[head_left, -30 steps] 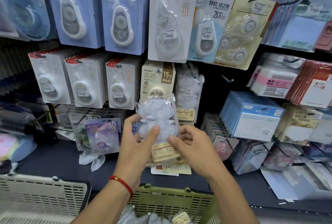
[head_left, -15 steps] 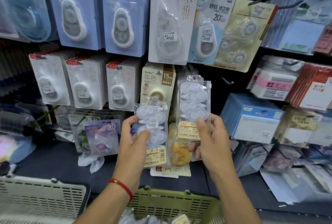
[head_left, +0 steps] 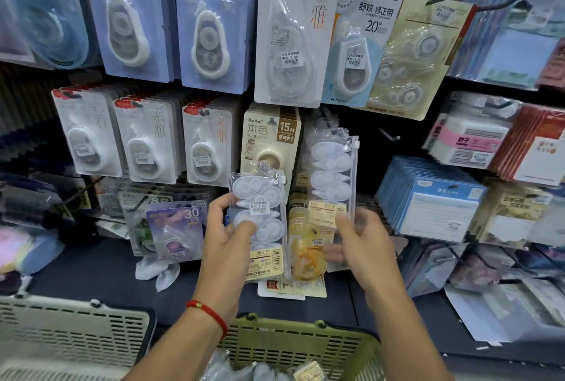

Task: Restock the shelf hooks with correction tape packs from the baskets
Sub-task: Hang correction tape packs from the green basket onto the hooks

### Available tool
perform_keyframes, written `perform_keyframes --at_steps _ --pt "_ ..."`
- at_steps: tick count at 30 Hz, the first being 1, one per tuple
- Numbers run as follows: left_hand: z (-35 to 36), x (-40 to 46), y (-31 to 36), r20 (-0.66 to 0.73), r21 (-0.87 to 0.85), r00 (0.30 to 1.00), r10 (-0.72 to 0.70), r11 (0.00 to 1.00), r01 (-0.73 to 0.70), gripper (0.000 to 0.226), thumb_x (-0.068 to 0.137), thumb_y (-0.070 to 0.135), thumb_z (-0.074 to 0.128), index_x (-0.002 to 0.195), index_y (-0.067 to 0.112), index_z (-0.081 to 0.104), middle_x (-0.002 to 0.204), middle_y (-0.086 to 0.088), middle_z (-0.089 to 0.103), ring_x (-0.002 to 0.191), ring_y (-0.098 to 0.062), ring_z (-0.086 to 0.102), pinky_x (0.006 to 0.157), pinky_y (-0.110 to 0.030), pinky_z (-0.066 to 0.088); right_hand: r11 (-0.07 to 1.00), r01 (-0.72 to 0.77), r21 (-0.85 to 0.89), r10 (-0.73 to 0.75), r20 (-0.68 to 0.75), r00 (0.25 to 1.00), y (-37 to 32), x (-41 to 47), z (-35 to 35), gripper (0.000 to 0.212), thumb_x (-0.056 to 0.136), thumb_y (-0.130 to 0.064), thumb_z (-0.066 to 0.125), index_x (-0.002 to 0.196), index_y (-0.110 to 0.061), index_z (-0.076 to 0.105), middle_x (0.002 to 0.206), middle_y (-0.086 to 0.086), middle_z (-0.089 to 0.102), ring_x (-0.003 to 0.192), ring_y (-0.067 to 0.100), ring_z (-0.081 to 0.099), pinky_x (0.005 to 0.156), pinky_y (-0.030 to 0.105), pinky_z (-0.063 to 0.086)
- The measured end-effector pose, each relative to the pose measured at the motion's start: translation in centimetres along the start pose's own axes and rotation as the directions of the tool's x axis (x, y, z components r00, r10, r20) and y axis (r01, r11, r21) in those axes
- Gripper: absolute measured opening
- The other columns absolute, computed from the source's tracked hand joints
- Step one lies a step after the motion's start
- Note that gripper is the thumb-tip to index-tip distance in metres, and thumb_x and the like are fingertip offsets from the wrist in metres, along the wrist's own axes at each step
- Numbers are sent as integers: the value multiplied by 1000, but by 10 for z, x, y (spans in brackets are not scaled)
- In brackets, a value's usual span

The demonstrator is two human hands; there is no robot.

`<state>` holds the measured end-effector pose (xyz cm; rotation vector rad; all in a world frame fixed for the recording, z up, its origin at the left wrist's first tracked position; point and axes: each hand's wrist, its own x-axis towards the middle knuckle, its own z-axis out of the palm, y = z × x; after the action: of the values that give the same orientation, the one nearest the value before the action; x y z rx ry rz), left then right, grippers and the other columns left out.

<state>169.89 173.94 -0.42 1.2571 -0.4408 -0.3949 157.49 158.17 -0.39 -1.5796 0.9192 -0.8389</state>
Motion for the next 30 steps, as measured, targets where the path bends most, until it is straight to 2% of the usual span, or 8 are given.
perform_keyframes --at_steps 3,5,8,10,14,20,24,30 --pt "1 0 -2 18 36 1000 2 999 -2 58 99 -1 55 110 56 60 98 -1 80 94 -23 75 84 -41 61 905 -7 -425 27 41 999 11 1 -4 48 103 -45 58 141 -17 54 118 3 70 101 27 73 90 53 61" --pt "3 0 -4 30 45 1000 7 999 -8 60 98 -1 57 112 57 61 103 -7 78 101 -31 72 93 -47 57 950 60 -305 1 194 981 5 -5 2 32 102 -44 61 127 -27 66 110 -1 73 93 18 75 88 51 62" --pt "5 1 -8 78 41 997 24 999 -27 58 98 -4 59 121 50 62 102 -6 78 96 -19 75 90 -38 58 981 134 -138 -61 440 896 -5 -15 13 31 90 -55 67 112 -33 72 102 -4 78 88 15 76 81 41 64" --pt "6 1 -8 130 27 991 39 999 -43 57 99 -4 61 128 46 61 105 -4 79 97 -13 75 90 -36 59 977 191 -99 -122 474 872 -6 -18 16 26 91 -49 70 106 -28 70 100 -4 79 88 13 76 76 35 60" --pt "7 -3 -11 254 46 967 36 998 -50 61 100 -1 64 147 37 53 103 8 79 94 -9 74 78 -23 60 982 183 50 -190 301 935 -4 -14 13 6 106 -27 61 105 -24 66 103 0 77 92 21 76 74 49 64" --pt "20 -13 -12 349 27 937 8 999 -19 58 101 -11 57 145 26 54 119 -5 78 96 -22 78 88 -36 64 933 277 231 -301 79 950 -12 -13 9 16 109 -35 53 113 -22 61 96 6 79 74 28 78 49 31 60" --pt "25 -15 -8 445 -17 895 16 1000 -10 67 99 -11 60 146 35 49 142 7 67 121 -24 70 102 -48 59 922 257 291 -276 25 961 -20 -10 5 25 108 -39 55 118 -19 66 95 7 80 69 30 77 50 34 61" --pt "23 -15 -7 489 -57 872 37 998 -10 71 100 -9 61 148 41 46 153 13 57 126 -19 68 103 -51 58 927 241 289 -248 -10 969 -22 -7 5 30 106 -42 58 117 -16 68 94 7 81 66 33 77 56 42 63"
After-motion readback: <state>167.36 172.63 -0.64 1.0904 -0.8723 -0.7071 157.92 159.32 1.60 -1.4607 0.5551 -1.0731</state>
